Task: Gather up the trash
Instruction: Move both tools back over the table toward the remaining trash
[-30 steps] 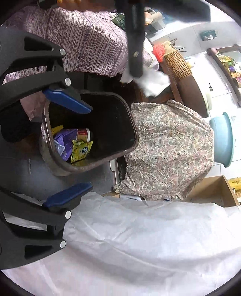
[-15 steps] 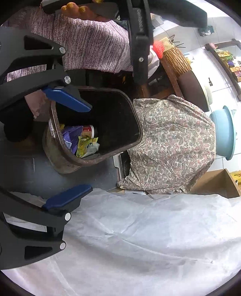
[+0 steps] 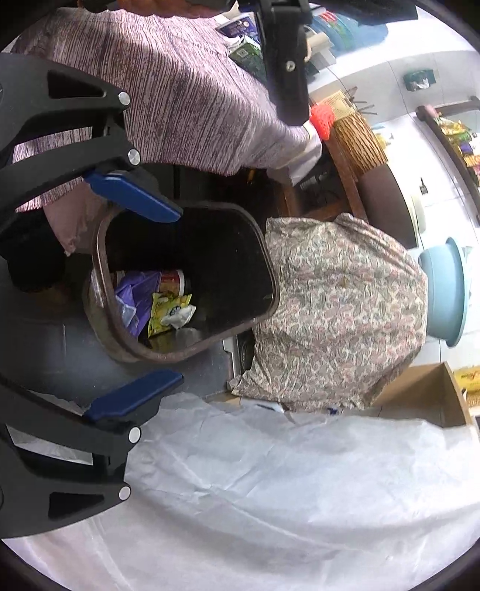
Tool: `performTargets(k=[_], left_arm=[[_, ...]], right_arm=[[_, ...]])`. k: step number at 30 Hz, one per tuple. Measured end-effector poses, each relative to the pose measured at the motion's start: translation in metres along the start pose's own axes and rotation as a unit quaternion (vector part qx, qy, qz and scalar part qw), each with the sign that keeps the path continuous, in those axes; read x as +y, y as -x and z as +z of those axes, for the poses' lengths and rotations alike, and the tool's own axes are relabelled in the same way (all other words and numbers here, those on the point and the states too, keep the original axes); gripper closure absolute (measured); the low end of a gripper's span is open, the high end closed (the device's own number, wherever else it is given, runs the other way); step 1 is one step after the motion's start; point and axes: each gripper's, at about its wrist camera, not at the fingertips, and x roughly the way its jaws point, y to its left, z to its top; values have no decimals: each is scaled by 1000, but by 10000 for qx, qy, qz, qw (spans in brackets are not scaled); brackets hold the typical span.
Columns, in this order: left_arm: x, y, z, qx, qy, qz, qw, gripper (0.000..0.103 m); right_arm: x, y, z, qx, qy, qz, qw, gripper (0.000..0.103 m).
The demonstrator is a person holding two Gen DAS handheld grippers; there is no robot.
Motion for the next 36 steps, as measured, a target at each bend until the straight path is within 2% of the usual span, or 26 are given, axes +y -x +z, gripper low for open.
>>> performTargets(k=[7,15,22,29,36], left_arm=[[36,40,-8,-275,146,429,9986,19],[98,85,-29,-471,613,993,9920,16],[158,119,-54,-535,1203,1496,9799,16],[199,149,-79,-573,1589,1813,9688,16],[229,169,-98,-648,1957,1964,9586,16]], right_arm=[[38,0,15,-19,360,356,9987,21],[107,1,32,-18,896,937,9916,18],[171,2,43,-14,1399,1439,9796,18],[230,1,62,18,1863,1912,9637,17],[288,-18,69,304,1981,2040,9582,17]])
